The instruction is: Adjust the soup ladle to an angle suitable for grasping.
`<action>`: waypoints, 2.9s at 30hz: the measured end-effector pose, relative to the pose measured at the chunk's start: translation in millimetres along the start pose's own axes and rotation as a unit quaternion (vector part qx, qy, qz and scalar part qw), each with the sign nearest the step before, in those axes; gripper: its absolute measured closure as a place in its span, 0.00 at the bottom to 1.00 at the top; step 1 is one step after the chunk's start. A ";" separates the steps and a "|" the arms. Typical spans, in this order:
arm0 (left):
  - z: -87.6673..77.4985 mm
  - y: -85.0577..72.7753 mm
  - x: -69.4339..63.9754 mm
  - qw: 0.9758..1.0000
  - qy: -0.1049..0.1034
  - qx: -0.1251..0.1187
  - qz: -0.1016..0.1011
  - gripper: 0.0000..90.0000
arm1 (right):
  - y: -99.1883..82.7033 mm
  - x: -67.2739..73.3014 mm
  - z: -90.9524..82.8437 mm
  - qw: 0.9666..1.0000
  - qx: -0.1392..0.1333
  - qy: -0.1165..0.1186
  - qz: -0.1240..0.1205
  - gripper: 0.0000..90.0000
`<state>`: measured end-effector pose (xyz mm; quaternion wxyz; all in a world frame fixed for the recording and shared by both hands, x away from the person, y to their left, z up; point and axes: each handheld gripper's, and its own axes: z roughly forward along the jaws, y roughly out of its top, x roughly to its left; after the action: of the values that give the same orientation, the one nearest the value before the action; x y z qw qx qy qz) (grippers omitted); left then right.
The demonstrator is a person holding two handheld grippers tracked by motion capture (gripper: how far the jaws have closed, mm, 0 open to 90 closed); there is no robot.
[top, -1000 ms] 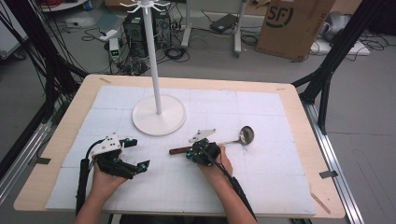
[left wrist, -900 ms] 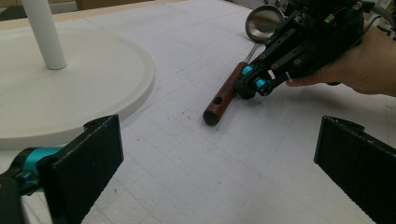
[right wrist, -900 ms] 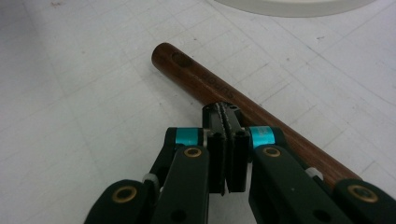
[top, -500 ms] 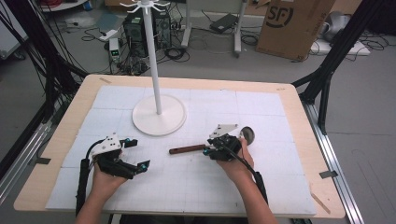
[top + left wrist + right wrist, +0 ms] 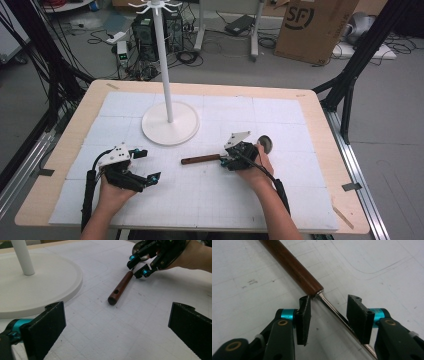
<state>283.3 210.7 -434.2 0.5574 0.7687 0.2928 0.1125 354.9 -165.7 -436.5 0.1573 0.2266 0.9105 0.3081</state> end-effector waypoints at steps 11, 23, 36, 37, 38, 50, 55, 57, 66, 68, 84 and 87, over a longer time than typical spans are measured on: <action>1.1 -0.1 -1.2 1.000 -0.002 0.001 -0.001 0.02 | 10.5 0.2 -0.3 0.999 0.034 0.012 -0.020 0.66; 2.2 -0.9 -0.3 1.000 -0.003 0.004 -0.001 0.02 | 11.2 -6.1 -5.5 0.997 0.059 0.037 -0.038 0.66; 2.1 -1.3 0.6 1.000 -0.001 0.006 -0.002 0.02 | 24.6 -11.0 0.2 0.990 0.107 0.053 -0.068 0.69; 2.2 -1.3 0.5 1.000 -0.002 0.006 -0.002 0.02 | 24.6 -11.2 0.8 0.991 0.107 0.053 -0.066 0.69; 2.3 -1.2 0.5 1.000 -0.002 0.005 -0.003 0.02 | 24.7 -11.7 0.8 0.991 0.105 0.054 -0.064 0.68; 0.6 -0.2 0.1 1.000 -0.005 0.001 -0.003 0.02 | 24.9 -13.0 1.0 0.990 0.109 0.076 -0.045 0.81; 1.2 -0.4 0.1 1.000 -0.005 0.002 -0.004 0.02 | 24.5 -9.2 -1.6 0.988 0.116 0.093 -0.041 0.85; 1.7 -0.6 -0.3 1.000 -0.007 0.002 -0.005 0.02 | 24.4 -7.9 -2.7 0.987 0.118 0.097 -0.044 0.86; 0.9 -0.2 -0.3 1.000 -0.007 0.001 -0.003 0.03 | 23.7 -3.0 -4.0 0.987 0.122 0.101 -0.035 0.85; 1.0 -0.2 -0.5 1.000 -0.008 0.001 -0.004 0.03 | 23.0 -3.2 -3.3 0.987 0.120 0.101 -0.031 0.83; 2.1 -0.7 -0.9 1.000 -0.008 0.004 -0.004 0.03 | 22.3 -1.3 -3.8 0.987 0.123 0.105 0.016 0.93; 1.9 -0.5 -1.1 1.000 -0.009 0.004 -0.003 0.03 | 19.8 -0.8 -5.3 0.986 0.122 0.105 0.040 0.93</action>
<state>283.2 208.7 -435.2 0.5571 0.7711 0.2906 0.1028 359.7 -154.7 -419.8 0.0195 0.2463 0.9430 0.2230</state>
